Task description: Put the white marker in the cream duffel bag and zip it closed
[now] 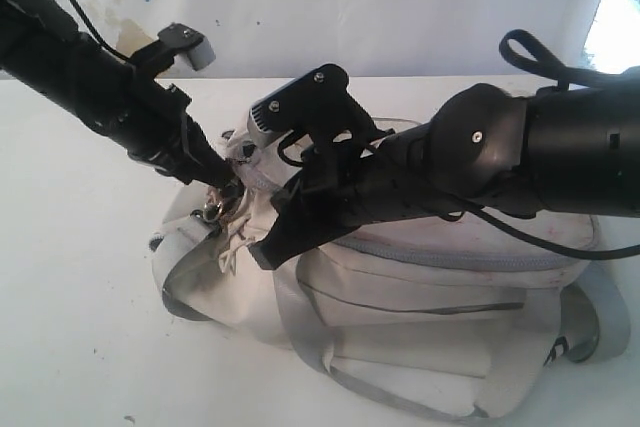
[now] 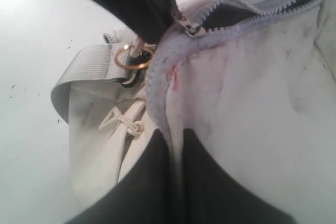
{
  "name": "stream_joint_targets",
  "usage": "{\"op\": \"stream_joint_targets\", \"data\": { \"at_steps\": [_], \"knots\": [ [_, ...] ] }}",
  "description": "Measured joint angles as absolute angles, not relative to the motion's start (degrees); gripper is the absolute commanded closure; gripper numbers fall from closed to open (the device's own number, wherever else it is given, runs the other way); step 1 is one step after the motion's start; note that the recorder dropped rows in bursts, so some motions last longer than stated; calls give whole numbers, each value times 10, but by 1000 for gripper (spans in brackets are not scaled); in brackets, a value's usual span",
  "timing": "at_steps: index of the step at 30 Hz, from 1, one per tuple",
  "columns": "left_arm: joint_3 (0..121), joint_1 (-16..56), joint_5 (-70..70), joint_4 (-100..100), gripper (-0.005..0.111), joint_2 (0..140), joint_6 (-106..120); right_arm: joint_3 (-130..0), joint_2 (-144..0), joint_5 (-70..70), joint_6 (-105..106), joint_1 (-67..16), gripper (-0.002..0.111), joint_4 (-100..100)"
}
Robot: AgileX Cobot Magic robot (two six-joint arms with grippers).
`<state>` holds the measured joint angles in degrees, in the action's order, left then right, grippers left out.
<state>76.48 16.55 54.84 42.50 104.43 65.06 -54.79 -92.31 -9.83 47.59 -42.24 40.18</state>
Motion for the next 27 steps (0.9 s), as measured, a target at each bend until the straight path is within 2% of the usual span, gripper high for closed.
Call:
{"op": "stream_joint_targets", "data": {
  "at_steps": [7, 15, 21, 23, 27],
  "knots": [
    [821, 171, 519, 377, 107, 1019, 544, -549, -923, -93, 476, -422, 108, 399],
    [841, 166, 406, 360, 107, 1018, 516, -551, -923, -148, 476, -422, 108, 355],
    [841, 166, 472, 356, 106, 1018, 549, -550, -923, -148, 476, -422, 108, 348],
    [841, 166, 523, 352, 102, 1018, 567, -550, -923, -143, 476, -422, 108, 348],
    [841, 166, 597, 331, 82, 1018, 593, -550, -923, -126, 441, -422, 108, 348]
  ]
}}
